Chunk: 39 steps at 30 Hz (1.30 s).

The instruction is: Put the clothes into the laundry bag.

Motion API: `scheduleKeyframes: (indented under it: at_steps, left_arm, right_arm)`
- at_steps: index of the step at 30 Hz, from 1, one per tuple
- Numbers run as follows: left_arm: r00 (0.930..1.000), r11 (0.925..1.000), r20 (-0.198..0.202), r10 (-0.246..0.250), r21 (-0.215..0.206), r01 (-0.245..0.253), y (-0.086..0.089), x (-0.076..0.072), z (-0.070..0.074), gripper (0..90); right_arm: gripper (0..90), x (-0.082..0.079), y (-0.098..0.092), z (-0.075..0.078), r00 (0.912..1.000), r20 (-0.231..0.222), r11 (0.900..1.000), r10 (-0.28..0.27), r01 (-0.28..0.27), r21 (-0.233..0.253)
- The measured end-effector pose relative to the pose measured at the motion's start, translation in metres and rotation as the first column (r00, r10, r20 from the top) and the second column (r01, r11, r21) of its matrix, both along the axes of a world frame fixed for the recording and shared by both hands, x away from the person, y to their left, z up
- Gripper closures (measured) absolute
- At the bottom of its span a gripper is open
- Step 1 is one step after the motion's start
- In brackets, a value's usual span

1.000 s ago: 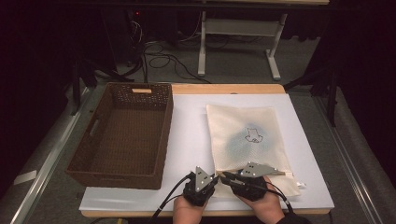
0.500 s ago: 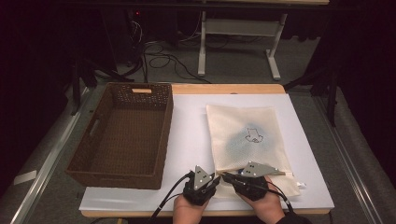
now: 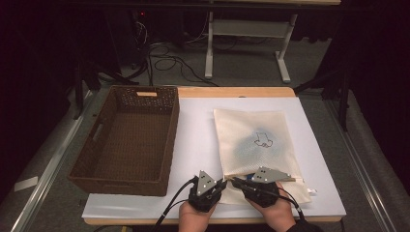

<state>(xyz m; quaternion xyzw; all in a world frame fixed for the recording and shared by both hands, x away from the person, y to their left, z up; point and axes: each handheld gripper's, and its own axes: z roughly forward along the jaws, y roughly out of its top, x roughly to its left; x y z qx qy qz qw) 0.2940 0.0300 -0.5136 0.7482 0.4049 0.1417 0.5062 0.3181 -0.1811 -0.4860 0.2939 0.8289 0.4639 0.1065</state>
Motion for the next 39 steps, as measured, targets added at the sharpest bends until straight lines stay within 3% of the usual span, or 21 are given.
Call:
scheduleKeyframes:
  at_steps: [6,9,20,24,31,39]
  left_arm:
    - [1.0,1.0,-0.009,-0.004,-0.002,0.004,-0.0004,-0.0004,0.0019,86.5]
    - [0.9999,0.9999,-0.015,-0.008,0.013,0.008,-0.0007,0.0005,0.002,84.7]
    - [0.9992,0.9998,-0.035,-0.017,-0.009,0.017,0.004,0.0069,0.0007,74.2]
    - [0.9989,0.9996,-0.041,-0.025,-0.016,0.024,0.0056,0.0074,0.0009,75.0]
    - [0.9992,0.9995,-0.037,-0.016,-0.029,0.015,0.0061,0.0064,0.0009,84.4]
    - [0.9998,0.9999,-0.018,-0.013,-0.001,0.012,0.0036,0.005,-0.0005,84.8]
  right_arm:
    - [88.7,0.0038,-0.0033,-0.0006,0.9996,-0.027,1.0,0.001,-0.001,0.015]
    - [88.5,0.0025,-0.0028,-0.0016,0.9998,-0.013,1.0,0.013,-0.013,-0.002]
    - [88.4,0.001,0.0022,-0.0057,0.9997,-0.004,0.999,0.024,-0.024,-0.031]
    - [88.4,0.0006,0.0024,-0.0057,0.9997,-0.001,0.999,0.022,-0.022,-0.038]
    - [87.9,0.0013,0.0026,-0.0073,0.9997,-0.007,0.999,0.023,-0.023,-0.034]
    - [84.6,0.0018,0.0044,-0.0073,0.9997,-0.011,1.0,0.022,-0.022,-0.014]
